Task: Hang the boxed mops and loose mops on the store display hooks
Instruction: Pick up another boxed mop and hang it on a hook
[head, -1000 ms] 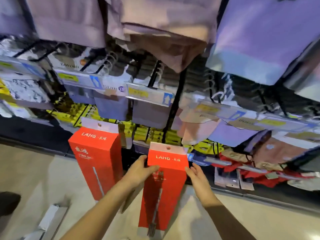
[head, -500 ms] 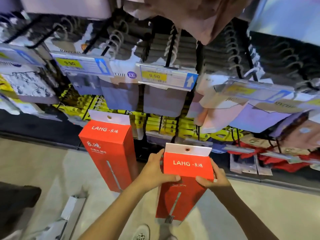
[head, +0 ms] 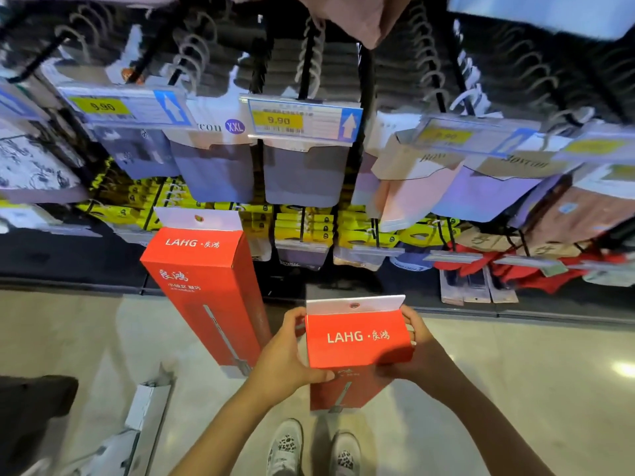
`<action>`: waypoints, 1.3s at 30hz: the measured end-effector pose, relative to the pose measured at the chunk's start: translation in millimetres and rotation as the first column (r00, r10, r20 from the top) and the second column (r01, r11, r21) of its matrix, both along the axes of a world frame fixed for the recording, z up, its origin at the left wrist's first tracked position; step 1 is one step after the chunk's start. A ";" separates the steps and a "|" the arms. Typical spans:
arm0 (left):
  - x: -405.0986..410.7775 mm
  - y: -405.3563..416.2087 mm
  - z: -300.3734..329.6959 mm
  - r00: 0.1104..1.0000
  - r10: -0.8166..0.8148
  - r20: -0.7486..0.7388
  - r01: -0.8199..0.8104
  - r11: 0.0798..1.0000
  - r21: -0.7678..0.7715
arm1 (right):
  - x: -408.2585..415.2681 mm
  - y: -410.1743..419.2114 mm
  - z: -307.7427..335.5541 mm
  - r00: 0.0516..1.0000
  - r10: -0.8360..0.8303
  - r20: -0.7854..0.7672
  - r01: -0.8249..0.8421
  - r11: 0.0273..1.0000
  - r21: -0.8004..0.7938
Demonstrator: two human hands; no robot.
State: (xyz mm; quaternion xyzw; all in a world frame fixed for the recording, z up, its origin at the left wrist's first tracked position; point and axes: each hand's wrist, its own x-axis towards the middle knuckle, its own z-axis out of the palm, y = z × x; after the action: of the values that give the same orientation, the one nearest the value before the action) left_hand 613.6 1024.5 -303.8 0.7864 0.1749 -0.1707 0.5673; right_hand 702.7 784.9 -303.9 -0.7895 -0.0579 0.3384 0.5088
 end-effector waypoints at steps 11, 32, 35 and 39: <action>-34.2 -20.5 66.4 0.996 -0.078 0.032 0.076 0.996 0.051 | -59.7 -17.1 72.7 0.979 -0.055 0.196 0.071 0.995 -0.075; -40.5 -44.5 333.4 0.842 -0.442 0.308 0.434 0.895 0.099 | -174.4 -60.0 305.9 0.766 -0.601 0.226 0.576 0.799 0.171; -37.3 -62.0 350.4 0.800 -0.514 0.309 0.505 0.855 0.113 | -195.1 -72.0 319.0 0.692 -0.680 0.242 0.642 0.733 0.224; -34.0 -95.4 370.2 0.751 -0.589 0.300 0.594 0.800 0.086 | -224.4 -93.7 332.3 0.591 -0.765 0.257 0.718 0.644 0.264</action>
State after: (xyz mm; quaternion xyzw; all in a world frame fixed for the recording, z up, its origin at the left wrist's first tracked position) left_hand 579.6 929.1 66.4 0.8137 -0.1756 -0.2162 0.5102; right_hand 478.3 691.2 28.5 -0.7520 0.1661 -0.0532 0.6356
